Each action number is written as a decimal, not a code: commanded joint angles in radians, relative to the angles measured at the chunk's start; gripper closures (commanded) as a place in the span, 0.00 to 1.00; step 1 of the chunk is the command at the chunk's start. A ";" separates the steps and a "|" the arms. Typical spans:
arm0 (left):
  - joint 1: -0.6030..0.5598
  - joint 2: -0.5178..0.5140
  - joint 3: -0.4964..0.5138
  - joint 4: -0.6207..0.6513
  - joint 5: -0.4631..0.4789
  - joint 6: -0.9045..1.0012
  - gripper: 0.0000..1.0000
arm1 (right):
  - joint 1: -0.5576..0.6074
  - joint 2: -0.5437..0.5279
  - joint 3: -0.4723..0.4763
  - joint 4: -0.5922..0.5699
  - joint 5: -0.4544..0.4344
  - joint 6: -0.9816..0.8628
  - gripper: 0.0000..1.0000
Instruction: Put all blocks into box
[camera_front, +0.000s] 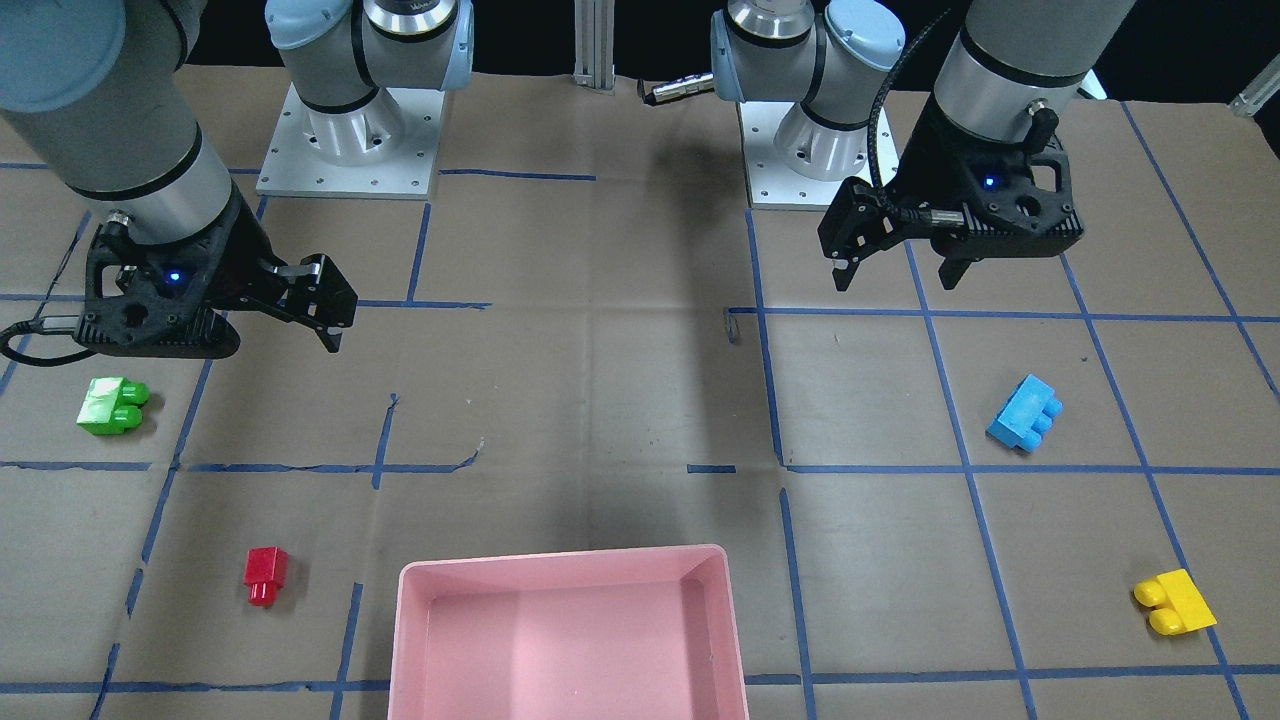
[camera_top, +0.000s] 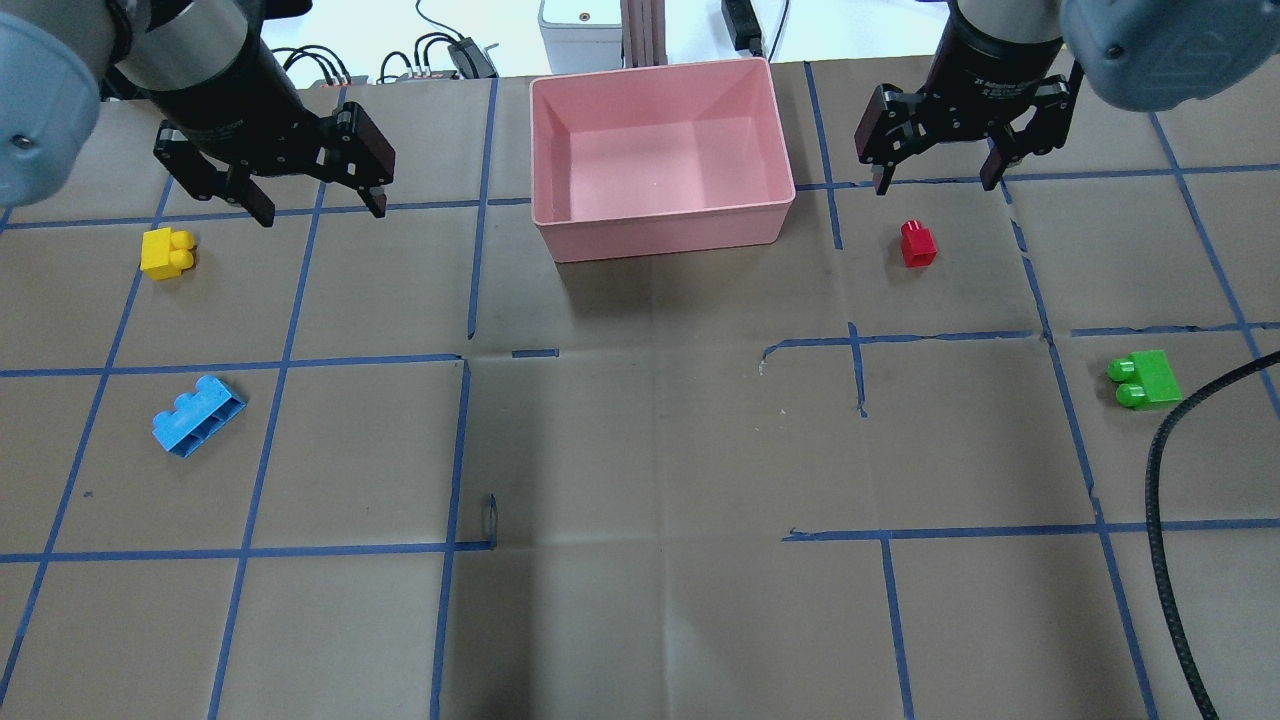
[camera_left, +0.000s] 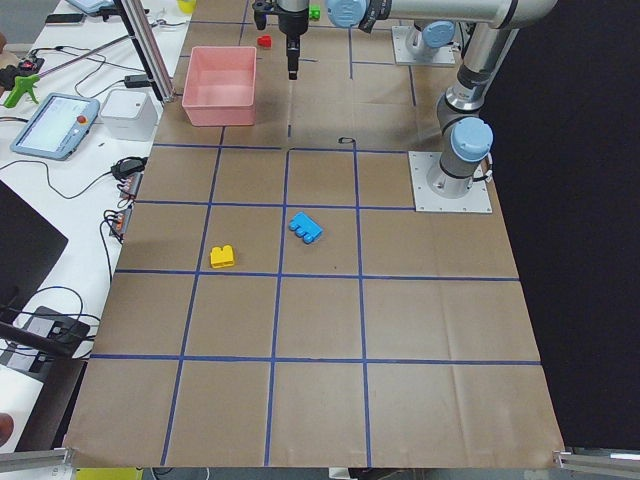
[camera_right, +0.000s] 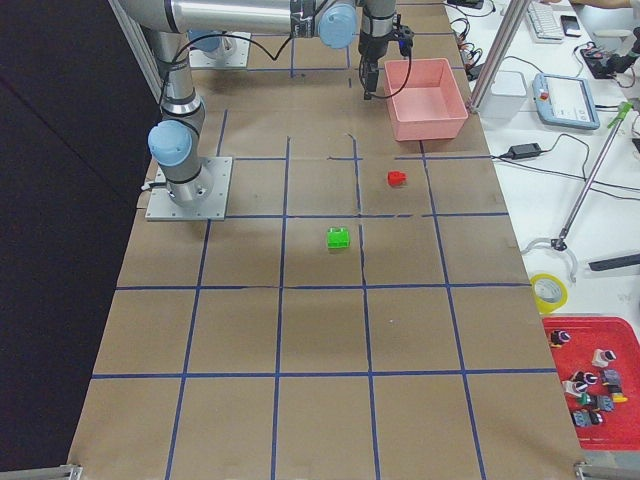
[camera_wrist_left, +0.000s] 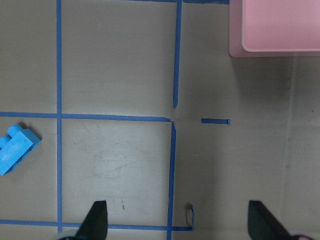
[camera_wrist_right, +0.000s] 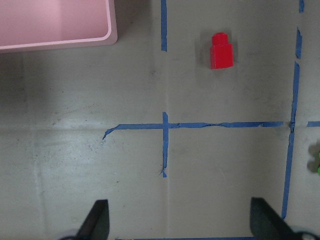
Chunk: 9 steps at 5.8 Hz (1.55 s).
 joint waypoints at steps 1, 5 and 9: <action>0.000 0.012 -0.006 0.000 0.002 0.000 0.01 | -0.002 0.001 -0.005 0.000 -0.003 -0.004 0.00; 0.002 0.019 -0.014 -0.002 0.003 0.002 0.01 | -0.008 0.016 -0.008 0.000 -0.005 -0.007 0.00; 0.276 0.036 -0.022 -0.037 0.009 0.387 0.01 | -0.041 0.045 0.005 0.001 -0.014 -0.019 0.00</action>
